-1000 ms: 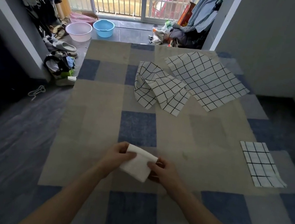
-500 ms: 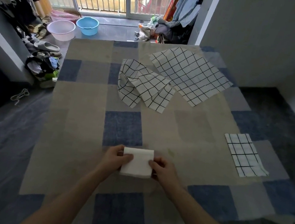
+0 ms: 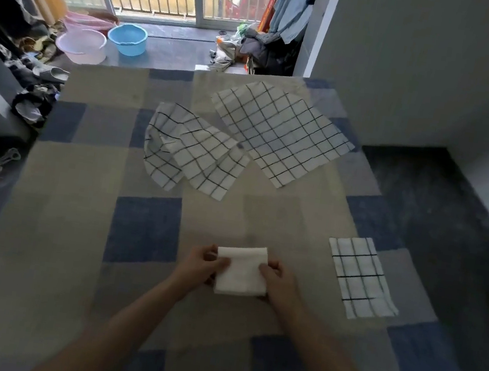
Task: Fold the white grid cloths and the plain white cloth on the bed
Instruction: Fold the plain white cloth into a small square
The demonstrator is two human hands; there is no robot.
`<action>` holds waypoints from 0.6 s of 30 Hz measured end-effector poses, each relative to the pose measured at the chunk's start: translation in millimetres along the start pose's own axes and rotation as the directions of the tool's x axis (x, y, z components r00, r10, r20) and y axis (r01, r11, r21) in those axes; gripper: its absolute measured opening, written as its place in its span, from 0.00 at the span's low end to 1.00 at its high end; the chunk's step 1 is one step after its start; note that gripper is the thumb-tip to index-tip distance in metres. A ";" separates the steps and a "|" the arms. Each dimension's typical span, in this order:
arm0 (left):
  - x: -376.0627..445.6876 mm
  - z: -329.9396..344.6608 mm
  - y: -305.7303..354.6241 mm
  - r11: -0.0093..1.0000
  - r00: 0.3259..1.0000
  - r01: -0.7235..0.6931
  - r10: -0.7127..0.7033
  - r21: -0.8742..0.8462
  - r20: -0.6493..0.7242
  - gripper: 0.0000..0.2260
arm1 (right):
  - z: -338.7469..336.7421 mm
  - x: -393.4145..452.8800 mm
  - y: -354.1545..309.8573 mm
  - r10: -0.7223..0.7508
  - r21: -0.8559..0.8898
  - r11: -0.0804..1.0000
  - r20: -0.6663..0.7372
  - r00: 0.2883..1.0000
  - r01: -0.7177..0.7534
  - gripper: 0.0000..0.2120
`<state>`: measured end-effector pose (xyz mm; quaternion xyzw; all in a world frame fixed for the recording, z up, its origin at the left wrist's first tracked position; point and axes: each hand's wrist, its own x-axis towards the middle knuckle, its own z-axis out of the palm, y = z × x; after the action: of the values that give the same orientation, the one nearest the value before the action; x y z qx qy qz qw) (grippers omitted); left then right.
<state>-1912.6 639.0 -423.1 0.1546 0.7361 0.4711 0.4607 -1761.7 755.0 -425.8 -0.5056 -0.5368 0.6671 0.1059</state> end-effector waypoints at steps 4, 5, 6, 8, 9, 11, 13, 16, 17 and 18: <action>41.8 76.3 37.2 0.998 1.000 -0.010 0.010 -0.054 -0.011 0.06 | -78.7 38.8 -31.4 -0.032 -0.041 0.999 0.057 0.998 0.034 0.09; 51.5 94.3 47.8 0.997 1.000 -0.022 0.021 -0.071 -0.015 0.05 | -97.6 50.7 -40.9 -0.061 -0.075 0.995 0.060 0.996 0.066 0.10; 60.0 110.3 59.2 0.995 0.999 -0.042 0.039 -0.086 -0.029 0.06 | -115.2 62.1 -51.4 -0.088 -0.096 0.991 0.048 0.995 0.093 0.10; 73.1 135.6 84.8 0.987 0.987 -0.101 0.085 -0.123 -0.134 0.10 | -144.5 87.4 -74.6 -0.121 -0.110 0.986 0.016 0.993 0.122 0.08; 78.3 143.7 97.5 0.981 0.971 -0.143 0.113 -0.132 -0.210 0.13 | -155.4 103.0 -86.5 -0.138 -0.129 0.982 0.004 0.990 0.137 0.07; 87.6 153.2 116.8 0.973 0.936 -0.209 0.172 -0.094 -0.307 0.16 | -171.3 136.7 -108.2 -0.185 -0.193 0.965 -0.019 0.983 0.178 0.08; 95.3 158.6 125.2 0.973 0.926 -0.229 0.211 -0.023 -0.313 0.14 | -181.5 168.7 -125.9 -0.203 -0.239 0.951 -0.009 0.979 0.195 0.10; 104.9 159.3 125.2 0.975 0.940 -0.198 0.219 0.104 -0.261 0.10 | -189.7 205.3 -139.4 -0.208 -0.355 0.914 0.003 0.978 0.195 0.09; 106.9 157.3 122.9 0.971 0.940 -0.192 0.223 0.141 -0.256 0.09 | -191.5 211.7 -139.0 -0.201 -0.408 0.895 -0.006 0.980 0.181 0.10; 108.3 154.0 119.5 0.961 0.936 -0.187 0.236 0.202 -0.259 0.09 | -192.5 215.8 -136.8 -0.199 -0.454 0.875 -0.019 0.980 0.169 0.10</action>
<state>-1867.5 856.3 -401.2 0.2044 0.8114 0.4690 0.2827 -1765.6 1074.8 -417.3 -0.4845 -0.7184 0.4947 0.0665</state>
